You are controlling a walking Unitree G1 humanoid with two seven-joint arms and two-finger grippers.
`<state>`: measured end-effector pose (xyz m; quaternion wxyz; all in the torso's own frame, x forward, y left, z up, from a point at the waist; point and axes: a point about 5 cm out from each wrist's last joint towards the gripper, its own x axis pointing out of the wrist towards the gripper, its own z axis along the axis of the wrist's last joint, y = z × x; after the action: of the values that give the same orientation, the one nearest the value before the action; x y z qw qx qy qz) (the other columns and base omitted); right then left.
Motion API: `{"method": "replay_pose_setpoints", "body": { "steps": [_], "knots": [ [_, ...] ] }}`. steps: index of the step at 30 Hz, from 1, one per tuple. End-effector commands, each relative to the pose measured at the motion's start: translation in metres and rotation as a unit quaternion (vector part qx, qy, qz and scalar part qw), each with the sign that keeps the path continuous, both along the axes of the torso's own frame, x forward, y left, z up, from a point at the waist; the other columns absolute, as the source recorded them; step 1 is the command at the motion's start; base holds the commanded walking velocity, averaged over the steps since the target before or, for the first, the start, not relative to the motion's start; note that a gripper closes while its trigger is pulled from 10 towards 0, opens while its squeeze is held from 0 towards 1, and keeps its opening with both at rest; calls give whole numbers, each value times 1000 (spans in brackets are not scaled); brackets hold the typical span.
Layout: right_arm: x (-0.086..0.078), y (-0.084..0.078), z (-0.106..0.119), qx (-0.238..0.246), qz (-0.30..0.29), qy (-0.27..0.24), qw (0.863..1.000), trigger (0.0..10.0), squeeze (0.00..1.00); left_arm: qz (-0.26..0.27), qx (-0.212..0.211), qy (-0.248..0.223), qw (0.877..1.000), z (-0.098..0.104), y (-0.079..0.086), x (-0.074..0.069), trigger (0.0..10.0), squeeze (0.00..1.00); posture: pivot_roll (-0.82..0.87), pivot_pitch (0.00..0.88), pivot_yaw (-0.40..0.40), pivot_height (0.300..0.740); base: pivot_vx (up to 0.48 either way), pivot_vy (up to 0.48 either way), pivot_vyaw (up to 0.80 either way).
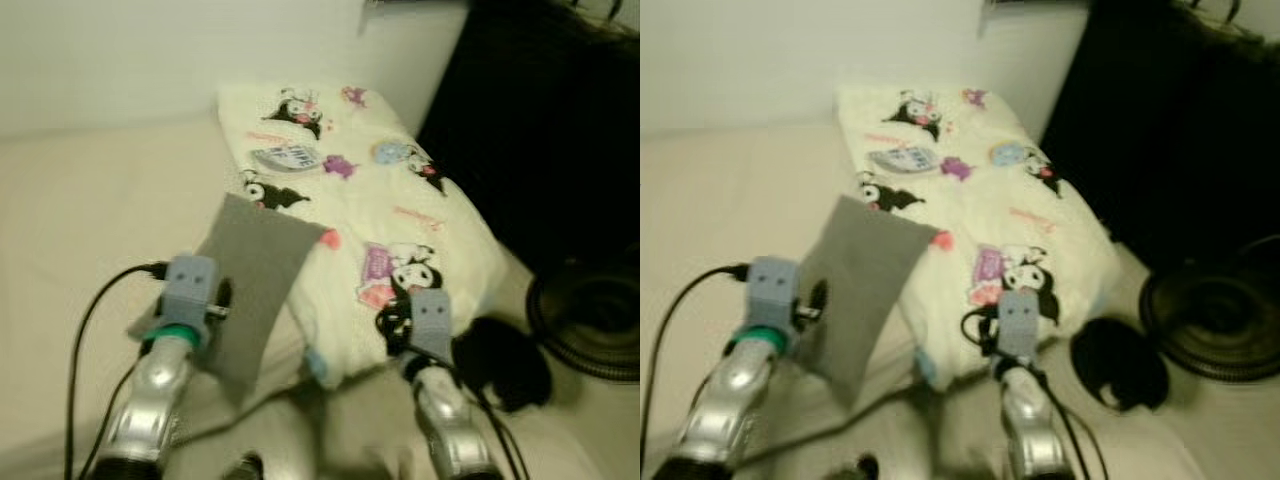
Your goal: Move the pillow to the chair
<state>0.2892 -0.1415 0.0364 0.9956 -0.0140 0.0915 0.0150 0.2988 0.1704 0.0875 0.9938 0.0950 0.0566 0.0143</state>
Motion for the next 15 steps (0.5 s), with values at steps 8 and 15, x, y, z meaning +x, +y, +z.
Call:
{"method": "replay_pose_setpoints", "body": {
  "steps": [8, 15],
  "knots": [
    [-2, -6, -5, -3, -6, 11, 1000, 10000, 0, 4, -11, 12, 1000, -3, -4, -1, 10000, 0, 120, 24, -13, 740, 0, 0, 800],
    [-1, -6, -5, -7, -5, 11, 1000, 10000, 0, 7, -12, 5, 1000, -1, -4, 1, 10000, 0, 119, 24, -16, 740, 0, 0, 800]
  ]
}}
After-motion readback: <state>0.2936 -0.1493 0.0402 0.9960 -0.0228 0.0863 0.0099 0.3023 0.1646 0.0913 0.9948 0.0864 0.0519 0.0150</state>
